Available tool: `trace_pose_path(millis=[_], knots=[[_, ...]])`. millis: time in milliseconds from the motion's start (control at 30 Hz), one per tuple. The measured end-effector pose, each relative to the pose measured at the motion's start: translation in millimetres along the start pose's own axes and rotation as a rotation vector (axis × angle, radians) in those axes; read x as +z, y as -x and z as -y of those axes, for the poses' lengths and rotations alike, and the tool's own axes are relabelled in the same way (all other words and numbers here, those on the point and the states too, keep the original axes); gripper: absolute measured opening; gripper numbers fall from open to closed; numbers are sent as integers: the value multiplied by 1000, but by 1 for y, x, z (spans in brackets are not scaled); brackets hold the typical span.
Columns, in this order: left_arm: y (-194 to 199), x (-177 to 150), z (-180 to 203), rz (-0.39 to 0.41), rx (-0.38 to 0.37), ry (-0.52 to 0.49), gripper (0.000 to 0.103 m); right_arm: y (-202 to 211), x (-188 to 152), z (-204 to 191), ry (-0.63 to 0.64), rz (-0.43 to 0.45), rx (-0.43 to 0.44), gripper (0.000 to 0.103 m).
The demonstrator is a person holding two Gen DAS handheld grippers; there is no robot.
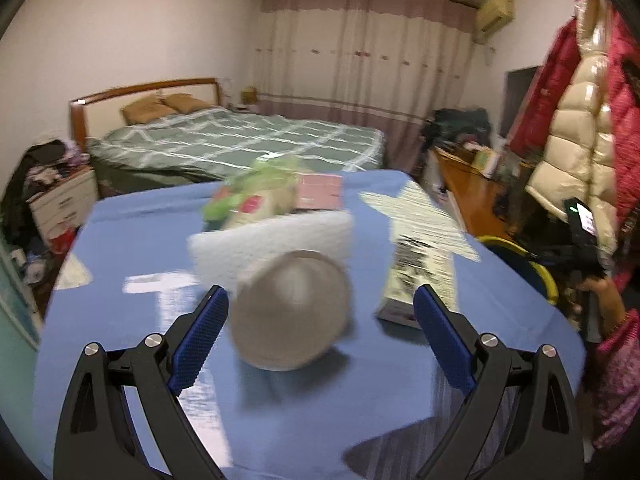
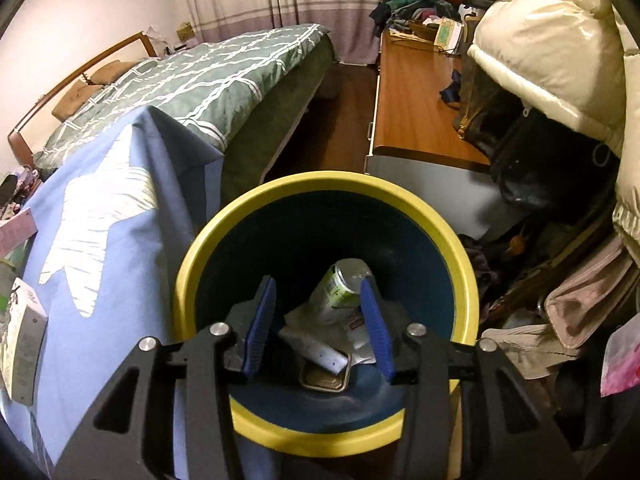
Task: Collect trash
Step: 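Carry the white tube over the yellow bin and open the right gripper, then grasp the white flower-print box with the left gripper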
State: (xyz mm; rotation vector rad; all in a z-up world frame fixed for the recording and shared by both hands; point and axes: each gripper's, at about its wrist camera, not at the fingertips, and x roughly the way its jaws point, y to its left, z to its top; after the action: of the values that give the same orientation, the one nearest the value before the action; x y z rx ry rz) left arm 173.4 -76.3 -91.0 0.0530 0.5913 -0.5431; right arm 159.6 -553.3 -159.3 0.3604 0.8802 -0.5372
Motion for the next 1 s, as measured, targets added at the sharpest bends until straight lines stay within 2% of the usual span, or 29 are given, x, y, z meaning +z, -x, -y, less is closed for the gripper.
trace_pose_path(millis=[100,233,433,633,833,1000], knots=[[-5,5,19,-39,-27,-32,92,4,-3,2,2,5,18,42],[-18,18,52,-103,-129,-80,92,7,-9,5,0,6,40,42],[-56,38,97,-209,-175,-172,92,11,-17,11,-13,6,82,42],[-112,49,124,-305,-152,-256,92,11,-21,13,-13,2,111,42],[-150,45,122,-406,-141,-255,92,7,-22,16,-16,-4,117,43],[-169,39,120,-452,-127,-264,92,3,-23,15,-16,-15,121,43]])
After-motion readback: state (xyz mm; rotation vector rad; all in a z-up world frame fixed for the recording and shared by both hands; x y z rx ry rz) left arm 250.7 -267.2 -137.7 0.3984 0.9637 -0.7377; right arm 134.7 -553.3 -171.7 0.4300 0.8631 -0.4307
